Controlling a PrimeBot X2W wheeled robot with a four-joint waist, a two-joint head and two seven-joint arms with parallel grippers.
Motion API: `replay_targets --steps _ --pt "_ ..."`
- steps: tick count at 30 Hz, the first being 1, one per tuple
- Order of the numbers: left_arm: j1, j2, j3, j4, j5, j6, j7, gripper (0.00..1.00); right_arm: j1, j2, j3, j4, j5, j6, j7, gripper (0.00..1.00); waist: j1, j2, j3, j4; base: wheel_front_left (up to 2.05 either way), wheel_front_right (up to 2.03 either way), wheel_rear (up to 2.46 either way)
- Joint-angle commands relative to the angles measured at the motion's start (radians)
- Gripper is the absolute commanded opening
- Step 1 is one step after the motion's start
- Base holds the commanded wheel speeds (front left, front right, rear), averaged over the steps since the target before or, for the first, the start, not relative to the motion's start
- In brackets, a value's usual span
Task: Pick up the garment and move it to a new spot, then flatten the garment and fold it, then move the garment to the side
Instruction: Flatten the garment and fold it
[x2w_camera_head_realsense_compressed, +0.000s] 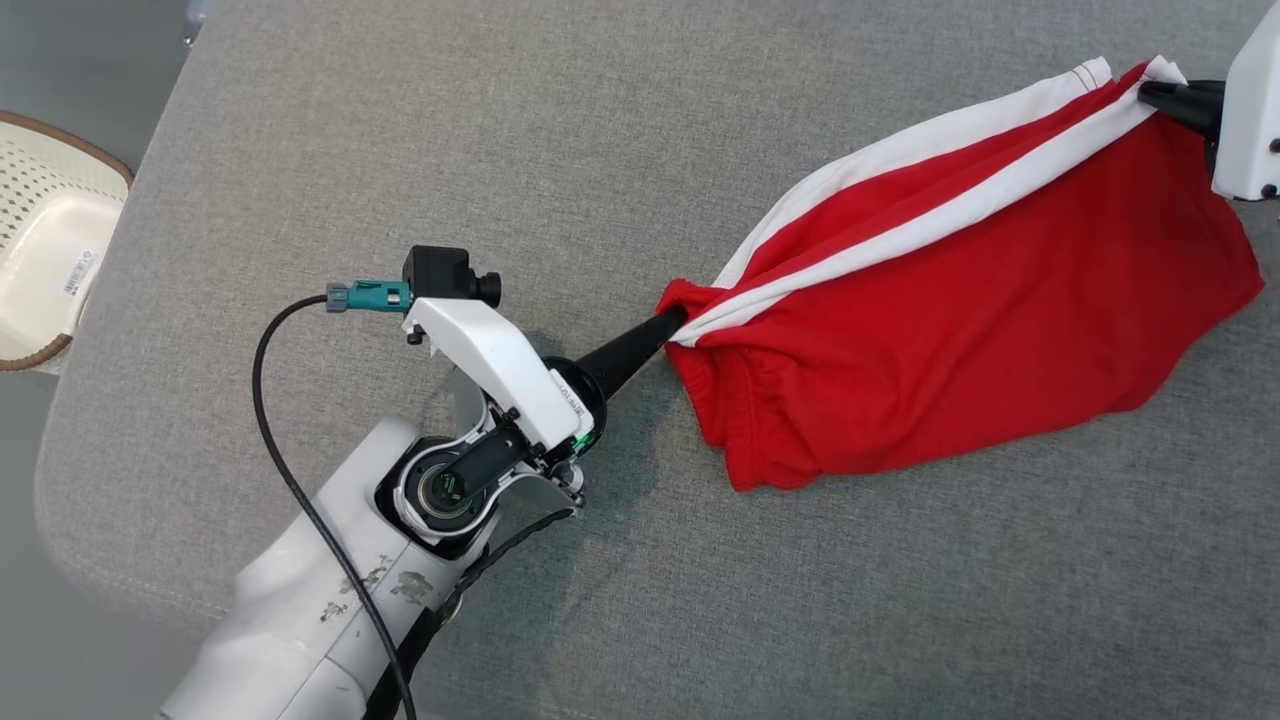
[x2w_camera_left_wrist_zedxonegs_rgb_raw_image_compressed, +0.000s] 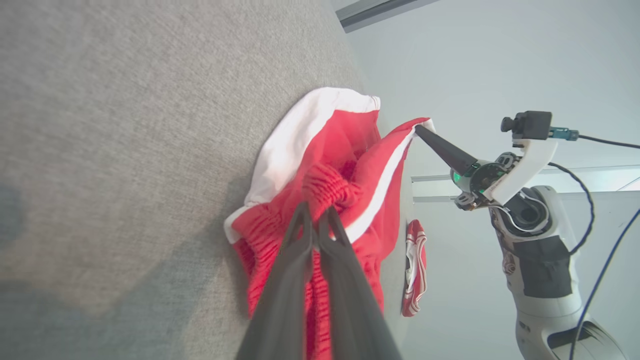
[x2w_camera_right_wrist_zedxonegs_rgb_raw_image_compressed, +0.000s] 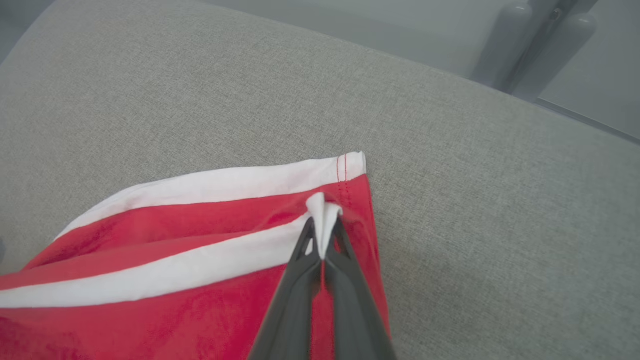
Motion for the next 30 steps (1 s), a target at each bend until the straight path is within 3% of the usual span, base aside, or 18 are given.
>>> replay_targets --steps 1,20,21,22,23,25,26,30 --pt "-0.023 -0.004 0.006 0.017 -0.003 -0.009 -0.002 0.00 -0.017 -0.001 0.004 0.007 -0.007 0.000 -0.010 0.00 0.0000 0.0000 0.010 0.005 0.00 0.00 0.00" --pt "-0.068 -0.061 0.012 0.122 -0.010 -0.054 0.009 0.00 -0.042 0.013 0.016 0.103 0.003 -0.001 -0.088 0.00 0.0000 0.0000 0.046 0.042 0.00 0.00 0.00" --pt "-0.069 -0.062 0.014 0.124 -0.011 -0.059 0.009 0.00 -0.045 0.019 0.010 0.115 0.004 -0.001 -0.102 0.18 0.0000 0.0000 0.046 0.043 0.00 0.00 0.00" --pt "-0.070 -0.063 0.016 0.129 -0.010 -0.059 0.003 0.24 -0.050 0.027 0.004 0.122 0.007 -0.001 -0.115 1.00 0.0000 0.0000 0.046 0.044 0.00 0.00 0.00" --pt "-0.071 -0.064 0.018 0.133 -0.006 -0.060 -0.002 0.49 -0.052 0.035 0.002 0.126 0.009 -0.001 -0.126 1.00 0.0000 0.0000 0.046 0.044 0.00 0.00 0.00" --pt "-0.074 -0.070 0.022 0.140 -0.008 -0.064 -0.008 0.86 -0.051 0.044 0.000 0.134 0.009 0.000 -0.151 1.00 0.0000 0.0000 0.046 0.043 0.00 0.00 0.00" --pt "-0.078 -0.071 0.027 0.144 -0.005 -0.065 -0.015 1.00 -0.051 0.047 0.000 0.135 0.007 0.000 -0.165 1.00 0.0000 0.0000 0.045 0.043 0.00 0.00 0.00" --pt "-0.085 -0.074 0.043 0.179 -0.001 -0.062 -0.048 1.00 -0.054 0.051 0.009 0.152 -0.011 0.000 -0.215 1.00 0.0000 0.0000 0.037 0.040 0.00 0.00 0.00"
